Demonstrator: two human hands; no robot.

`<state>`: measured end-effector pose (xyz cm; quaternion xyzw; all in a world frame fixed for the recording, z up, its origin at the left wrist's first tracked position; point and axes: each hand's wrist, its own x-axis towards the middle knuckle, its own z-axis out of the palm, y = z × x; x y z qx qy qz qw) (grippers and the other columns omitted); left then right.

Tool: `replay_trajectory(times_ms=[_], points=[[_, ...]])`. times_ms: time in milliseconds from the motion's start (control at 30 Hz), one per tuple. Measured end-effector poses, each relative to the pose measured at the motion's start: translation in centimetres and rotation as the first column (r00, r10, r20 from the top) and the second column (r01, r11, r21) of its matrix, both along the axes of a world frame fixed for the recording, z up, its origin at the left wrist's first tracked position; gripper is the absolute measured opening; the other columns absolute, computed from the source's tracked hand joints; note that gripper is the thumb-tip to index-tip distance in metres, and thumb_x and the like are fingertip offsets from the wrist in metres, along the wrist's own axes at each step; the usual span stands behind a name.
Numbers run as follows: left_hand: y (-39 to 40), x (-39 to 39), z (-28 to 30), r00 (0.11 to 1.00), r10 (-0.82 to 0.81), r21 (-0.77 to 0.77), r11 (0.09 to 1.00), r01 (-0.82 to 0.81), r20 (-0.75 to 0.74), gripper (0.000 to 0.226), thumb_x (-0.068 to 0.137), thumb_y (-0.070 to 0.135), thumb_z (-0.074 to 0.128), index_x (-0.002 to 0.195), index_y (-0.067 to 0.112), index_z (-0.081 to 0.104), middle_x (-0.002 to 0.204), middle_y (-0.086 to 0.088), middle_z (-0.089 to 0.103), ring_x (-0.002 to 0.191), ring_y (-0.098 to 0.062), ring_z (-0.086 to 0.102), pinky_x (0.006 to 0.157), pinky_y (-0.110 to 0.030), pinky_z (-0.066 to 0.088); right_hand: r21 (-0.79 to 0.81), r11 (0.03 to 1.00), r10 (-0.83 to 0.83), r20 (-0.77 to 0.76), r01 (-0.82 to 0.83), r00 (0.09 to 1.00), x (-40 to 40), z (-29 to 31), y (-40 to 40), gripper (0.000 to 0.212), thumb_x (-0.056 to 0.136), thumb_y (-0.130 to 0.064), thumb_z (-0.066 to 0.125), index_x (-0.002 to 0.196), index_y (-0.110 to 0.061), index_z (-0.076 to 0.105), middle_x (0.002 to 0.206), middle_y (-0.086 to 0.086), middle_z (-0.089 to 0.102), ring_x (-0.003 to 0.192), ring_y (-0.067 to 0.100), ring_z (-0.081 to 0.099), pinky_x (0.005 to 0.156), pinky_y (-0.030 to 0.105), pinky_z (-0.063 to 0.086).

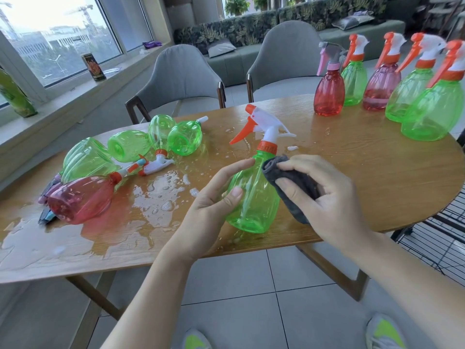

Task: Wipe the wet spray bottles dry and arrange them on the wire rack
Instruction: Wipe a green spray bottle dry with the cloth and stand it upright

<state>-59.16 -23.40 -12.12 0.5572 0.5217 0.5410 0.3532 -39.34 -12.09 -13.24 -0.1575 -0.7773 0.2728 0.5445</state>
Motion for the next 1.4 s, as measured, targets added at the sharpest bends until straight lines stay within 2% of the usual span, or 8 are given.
replay_trajectory(times_ms=[133, 333, 533, 633, 700, 1000, 1233, 1400], points=[[0.1, 0.4, 0.0, 1.0, 0.024, -0.009, 1.0, -0.024, -0.015, 0.048, 0.101, 0.045, 0.062, 0.149, 0.041, 0.058, 0.16, 0.002, 0.053, 0.153, -0.035, 0.043, 0.122, -0.071, 0.03, 0.067, 0.997, -0.026, 0.033, 0.024, 0.999, 0.0, 0.0, -0.3, 0.021, 0.093, -0.017, 0.072, 0.113, -0.01, 0.075, 0.114, 0.0, 0.068, 0.11, 0.016, 0.066, 0.093, 0.027, 0.05], [0.3, 0.5, 0.4, 1.0, 0.012, -0.035, 0.999, -0.012, -0.003, 0.049, 0.101, 0.048, 0.063, 0.149, 0.042, 0.057, 0.161, 0.002, 0.053, 0.153, -0.035, 0.042, 0.123, -0.07, 0.03, -0.052, 0.999, 0.002, 0.001, -0.002, 1.0, -0.2, 0.7, -0.1, 0.021, 0.093, -0.018, 0.071, 0.114, -0.017, 0.073, 0.114, -0.004, 0.07, 0.111, 0.013, 0.066, 0.096, 0.027, 0.05], [0.6, 0.7, 0.4, 0.996, 0.069, -0.041, 0.997, -0.067, 0.055, 0.048, 0.101, 0.053, 0.063, 0.148, 0.047, 0.058, 0.152, -0.006, 0.059, 0.15, -0.038, 0.046, 0.124, -0.07, 0.03, 0.153, 0.986, 0.04, 0.119, -0.058, 0.992, 0.0, -0.5, -1.6, 0.018, 0.091, -0.013, 0.077, 0.108, -0.007, 0.079, 0.109, 0.006, 0.068, 0.102, 0.014, 0.066, 0.088, 0.022, 0.051], [0.8, 0.8, 0.6, 0.995, 0.094, -0.053, 0.994, -0.093, 0.018, 0.037, 0.104, 0.05, 0.061, 0.142, 0.052, 0.061, 0.149, 0.017, 0.061, 0.15, -0.007, 0.045, 0.125, -0.049, 0.032, 0.244, 0.961, 0.085, 0.184, -0.129, 0.979, 0.0, -1.2, -2.2, 0.017, 0.093, -0.01, 0.077, 0.11, -0.006, 0.078, 0.11, 0.008, 0.067, 0.101, 0.018, 0.066, 0.087, 0.025, 0.053], [0.9, 0.8, 0.7, 0.995, 0.099, -0.057, 0.994, -0.098, 0.004, 0.038, 0.103, 0.049, 0.058, 0.14, 0.054, 0.061, 0.151, 0.021, 0.059, 0.15, -0.002, 0.043, 0.128, -0.049, 0.029, 0.286, 0.945, 0.101, 0.208, -0.159, 0.973, 0.0, -1.5, -2.4, 0.016, 0.095, -0.011, 0.075, 0.11, -0.007, 0.078, 0.109, 0.009, 0.067, 0.1, 0.02, 0.066, 0.087, 0.028, 0.054], [0.2, 0.5, 1.0, 0.99, 0.016, -0.074, 0.997, -0.006, 0.138, 0.047, 0.097, 0.043, 0.065, 0.143, 0.039, 0.064, 0.146, -0.007, 0.066, 0.139, -0.034, 0.059, 0.12, -0.061, 0.04, 0.305, 0.951, 0.002, 0.13, -0.042, 0.991, -0.2, -0.6, -1.4, 0.02, 0.094, -0.012, 0.075, 0.112, -0.004, 0.077, 0.107, 0.011, 0.068, 0.099, 0.017, 0.066, 0.089, 0.022, 0.052], [-0.1, -0.6, 0.4, 0.998, -0.013, -0.058, 0.998, 0.017, 0.061, 0.063, 0.096, 0.057, 0.074, 0.152, 0.035, 0.057, 0.162, -0.007, 0.051, 0.153, -0.041, 0.041, 0.123, -0.074, 0.027, 0.006, 0.999, -0.044, -0.029, 0.044, 0.999, -0.6, 0.9, 0.8, 0.022, 0.095, -0.016, 0.07, 0.116, -0.022, 0.069, 0.112, -0.007, 0.068, 0.112, 0.005, 0.064, 0.096, 0.022, 0.048], [0.0, -0.2, 0.1, 0.995, 0.012, -0.027, 1.0, -0.009, 0.101, 0.056, 0.096, 0.054, 0.073, 0.148, 0.036, 0.06, 0.159, -0.007, 0.054, 0.152, -0.04, 0.042, 0.123, -0.073, 0.028, 0.007, 1.0, 0.002, 0.017, -0.002, 1.0, -0.6, -0.1, -0.2, 0.021, 0.095, -0.018, 0.07, 0.116, -0.016, 0.072, 0.114, -0.004, 0.068, 0.112, 0.013, 0.065, 0.096, 0.028, 0.05]])
